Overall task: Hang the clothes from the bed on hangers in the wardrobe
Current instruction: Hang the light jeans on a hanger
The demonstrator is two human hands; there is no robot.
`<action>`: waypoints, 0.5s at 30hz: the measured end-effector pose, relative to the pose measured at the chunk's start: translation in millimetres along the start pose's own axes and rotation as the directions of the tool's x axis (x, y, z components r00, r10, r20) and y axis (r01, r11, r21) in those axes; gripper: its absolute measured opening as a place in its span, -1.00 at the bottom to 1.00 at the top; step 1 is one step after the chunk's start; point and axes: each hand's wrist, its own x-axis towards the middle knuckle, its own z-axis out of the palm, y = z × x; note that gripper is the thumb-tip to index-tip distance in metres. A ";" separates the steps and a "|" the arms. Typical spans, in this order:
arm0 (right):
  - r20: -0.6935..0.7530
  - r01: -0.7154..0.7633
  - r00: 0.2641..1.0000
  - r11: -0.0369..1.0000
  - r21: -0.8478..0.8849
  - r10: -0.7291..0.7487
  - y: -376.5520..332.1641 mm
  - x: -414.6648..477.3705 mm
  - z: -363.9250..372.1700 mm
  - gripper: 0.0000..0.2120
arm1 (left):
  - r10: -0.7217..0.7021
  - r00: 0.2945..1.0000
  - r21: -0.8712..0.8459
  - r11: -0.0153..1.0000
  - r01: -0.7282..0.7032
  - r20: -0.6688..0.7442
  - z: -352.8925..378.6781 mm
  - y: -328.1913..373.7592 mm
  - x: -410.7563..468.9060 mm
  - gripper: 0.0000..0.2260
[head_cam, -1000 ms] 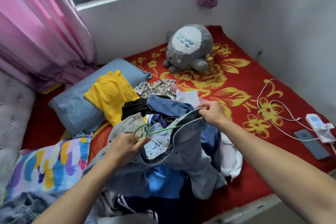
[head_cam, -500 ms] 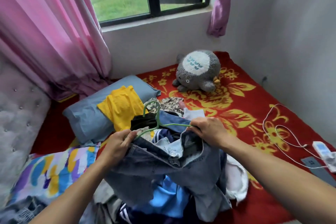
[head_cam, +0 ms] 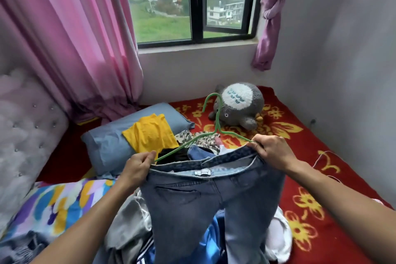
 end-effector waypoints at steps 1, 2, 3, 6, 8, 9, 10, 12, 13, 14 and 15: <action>-0.002 -0.005 1.000 1.000 0.004 0.005 1.4 0.8 -3.7 -0.72 | 0.030 0.999 0.024 0.999 -0.030 -0.020 -1.0 5.0 -2.1 -0.55; 0.003 -0.011 1.000 1.000 0.000 0.011 2.4 1.7 -7.2 -0.71 | 0.044 0.998 0.058 0.997 -0.041 -0.043 -1.8 11.0 -4.7 -0.55; 0.004 -0.009 1.000 1.000 -0.007 0.009 3.9 3.0 -10.1 -0.70 | 0.070 0.995 0.097 0.993 -0.063 -0.072 -1.8 16.3 -6.8 -0.56; 0.031 0.006 1.000 0.993 -0.122 -0.002 4.6 5.0 -19.9 -0.64 | 0.085 0.990 0.194 0.979 -0.063 -0.110 -1.5 28.3 -14.2 -0.58; 0.019 0.030 0.999 0.976 -0.215 -0.027 1.5 3.2 -24.0 -0.62 | 0.076 0.995 0.245 0.968 -0.056 -0.071 -5.2 34.0 -19.0 -0.58; 0.009 0.039 0.999 0.977 -0.208 -0.038 0.6 2.1 -25.3 -0.61 | 0.080 0.996 0.264 0.962 -0.071 -0.027 -6.0 35.6 -20.6 -0.58; 0.004 0.035 0.999 0.984 -0.176 -0.035 -0.1 0.7 -26.9 -0.62 | 0.078 0.997 0.274 0.958 -0.082 0.022 -6.6 39.2 -23.4 -0.58; -0.004 0.052 0.999 0.993 -0.101 -0.053 0.5 -0.8 -28.6 -0.62 | 0.100 0.992 0.308 0.944 -0.119 0.077 -5.5 47.5 -30.6 -0.63; -0.008 0.082 0.997 0.994 -0.072 -0.083 1.6 -0.8 -28.0 -0.57 | 0.127 0.989 0.327 0.934 -0.146 0.079 -4.6 49.2 -32.8 -0.63; -0.009 0.110 0.994 0.993 -0.042 -0.111 1.8 -1.1 -26.7 -0.50 | 0.153 0.986 0.353 0.921 -0.168 0.071 -3.9 52.2 -35.1 -0.60; -0.011 0.142 0.990 0.990 -0.012 -0.142 1.3 -1.1 -25.2 -0.43 | 0.176 0.982 0.393 0.900 -0.188 0.067 -3.5 53.4 -36.3 -0.56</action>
